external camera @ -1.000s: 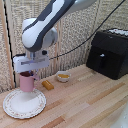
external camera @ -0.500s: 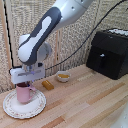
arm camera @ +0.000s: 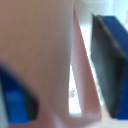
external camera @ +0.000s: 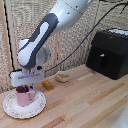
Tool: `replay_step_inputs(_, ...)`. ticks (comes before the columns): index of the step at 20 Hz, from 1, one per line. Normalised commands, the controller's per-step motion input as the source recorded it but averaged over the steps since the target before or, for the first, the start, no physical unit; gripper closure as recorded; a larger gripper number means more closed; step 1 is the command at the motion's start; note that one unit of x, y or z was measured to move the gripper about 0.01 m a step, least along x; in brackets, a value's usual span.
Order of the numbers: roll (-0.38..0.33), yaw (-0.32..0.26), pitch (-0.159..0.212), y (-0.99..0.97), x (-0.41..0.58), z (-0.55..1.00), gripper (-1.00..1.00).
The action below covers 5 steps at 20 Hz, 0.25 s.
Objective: Please focus on the pink mug and carefully direct your gripper towards it. Gently take hold of the pink mug using your grasping instrument. Exercise caution as you elevate the pink mug off the tabletop. Shift the pink mug so it is above the white platter. With precision, slowly place the pink mug onto the white platter.
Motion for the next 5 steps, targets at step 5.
replay_step_inputs(5,0.015,0.002,0.038,-0.05,0.166,0.75,-1.00)
